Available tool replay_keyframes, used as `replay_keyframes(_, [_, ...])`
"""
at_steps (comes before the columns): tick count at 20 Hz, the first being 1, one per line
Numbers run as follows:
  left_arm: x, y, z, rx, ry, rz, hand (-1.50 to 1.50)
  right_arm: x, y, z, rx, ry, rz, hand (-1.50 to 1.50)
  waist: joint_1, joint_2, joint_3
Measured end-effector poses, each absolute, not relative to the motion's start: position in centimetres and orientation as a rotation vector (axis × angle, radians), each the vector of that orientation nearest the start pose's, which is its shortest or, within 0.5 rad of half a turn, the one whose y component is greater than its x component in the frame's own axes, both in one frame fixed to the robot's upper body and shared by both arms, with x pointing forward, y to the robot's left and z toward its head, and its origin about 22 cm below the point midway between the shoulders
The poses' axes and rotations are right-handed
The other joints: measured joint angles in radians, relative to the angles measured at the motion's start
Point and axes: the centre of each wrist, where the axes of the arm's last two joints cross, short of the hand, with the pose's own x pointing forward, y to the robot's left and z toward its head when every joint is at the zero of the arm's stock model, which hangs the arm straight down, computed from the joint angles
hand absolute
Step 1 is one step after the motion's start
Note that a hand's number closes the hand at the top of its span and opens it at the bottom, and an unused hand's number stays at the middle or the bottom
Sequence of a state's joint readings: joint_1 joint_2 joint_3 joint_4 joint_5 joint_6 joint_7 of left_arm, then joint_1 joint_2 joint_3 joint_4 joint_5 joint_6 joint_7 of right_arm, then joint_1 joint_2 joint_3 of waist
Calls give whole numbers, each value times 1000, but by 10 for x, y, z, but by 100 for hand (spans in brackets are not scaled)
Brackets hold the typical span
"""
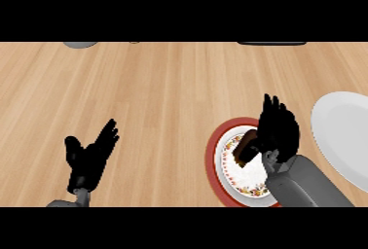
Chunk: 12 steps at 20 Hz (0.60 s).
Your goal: Pick the sweet potato from the plate and place it in the plate
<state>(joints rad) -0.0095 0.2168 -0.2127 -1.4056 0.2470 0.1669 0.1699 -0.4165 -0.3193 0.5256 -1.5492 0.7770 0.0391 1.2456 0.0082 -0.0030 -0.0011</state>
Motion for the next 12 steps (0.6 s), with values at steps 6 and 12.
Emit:
replay_keyframes(6, [236, 241, -33, 5, -1198, -14, 0, 297, -125, 65, -1069, -749, 711, -150, -2, 1, 1])
replay_keyframes(12, [236, 240, -31, 9, -1192, -7, 0, 301, -114, 51, -1109, -697, 728, -150, -5, 1, 0])
